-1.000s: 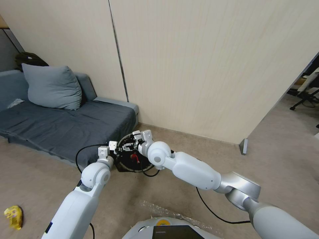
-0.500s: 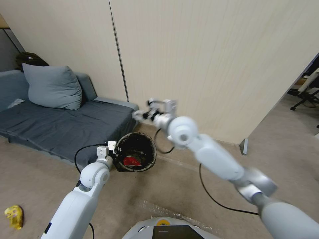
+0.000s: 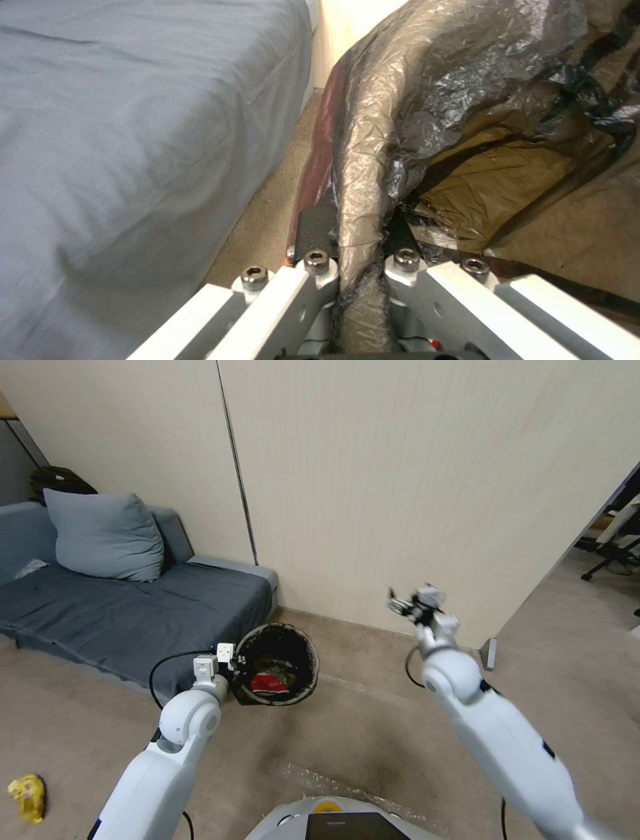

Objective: Pick up the trash bin, then pick up the garbage from the floor and place it into the trash bin.

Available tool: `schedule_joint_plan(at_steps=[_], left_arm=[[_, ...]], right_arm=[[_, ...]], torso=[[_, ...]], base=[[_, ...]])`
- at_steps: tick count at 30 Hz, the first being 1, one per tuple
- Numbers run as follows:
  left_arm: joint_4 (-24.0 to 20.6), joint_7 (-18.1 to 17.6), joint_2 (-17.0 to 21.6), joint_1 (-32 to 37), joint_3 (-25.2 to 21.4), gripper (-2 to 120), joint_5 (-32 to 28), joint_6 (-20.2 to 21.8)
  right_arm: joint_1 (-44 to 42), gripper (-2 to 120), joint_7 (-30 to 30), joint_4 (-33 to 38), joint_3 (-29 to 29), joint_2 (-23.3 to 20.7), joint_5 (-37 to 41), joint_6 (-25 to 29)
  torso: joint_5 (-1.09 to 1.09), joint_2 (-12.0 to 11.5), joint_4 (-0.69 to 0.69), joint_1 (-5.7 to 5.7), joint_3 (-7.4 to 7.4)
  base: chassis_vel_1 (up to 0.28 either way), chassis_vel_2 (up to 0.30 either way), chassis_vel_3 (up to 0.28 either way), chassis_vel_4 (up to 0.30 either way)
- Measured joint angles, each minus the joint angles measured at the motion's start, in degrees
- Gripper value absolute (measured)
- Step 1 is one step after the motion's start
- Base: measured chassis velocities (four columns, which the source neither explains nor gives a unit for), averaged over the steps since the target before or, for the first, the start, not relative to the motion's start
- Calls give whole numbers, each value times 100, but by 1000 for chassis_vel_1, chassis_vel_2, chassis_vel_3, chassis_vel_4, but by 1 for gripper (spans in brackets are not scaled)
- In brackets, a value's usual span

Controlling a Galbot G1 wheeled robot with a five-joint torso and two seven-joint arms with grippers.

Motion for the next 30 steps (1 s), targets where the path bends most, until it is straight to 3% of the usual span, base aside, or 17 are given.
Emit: schedule_joint_plan(at_steps=[4, 6, 9, 20, 30], left_arm=[[-40, 1, -8, 48, -24, 0, 30, 0], [-103, 4, -31, 105, -38, 0, 48, 0], [-160, 36, -58, 200, -60, 0, 105, 0], [-287, 94, -93, 304, -135, 0, 178, 0], [-359, 121, -62, 350, -234, 0, 86, 0]], right_arm=[[-373, 100, -130, -190, 296, 332, -222, 406], [-595, 100, -353, -506, 639, 633, -697, 1033], [-713, 100, -430, -673, 835, 840, -844, 1335], [-618, 100, -432, -668, 805, 1177, -971, 1331], [-616, 100, -408, -669, 769, 1219, -1011, 1309]], torso=[[1, 0, 1, 0, 0], [-1, 0, 3, 0, 0], [0, -1, 2, 0, 0], [-1, 0, 2, 0, 1], [-1, 0, 2, 1, 1]], base=[[0, 0, 0, 0], [0, 0, 0, 0], [0, 0, 0, 0], [0, 0, 0, 0], [12, 8, 13, 9]])
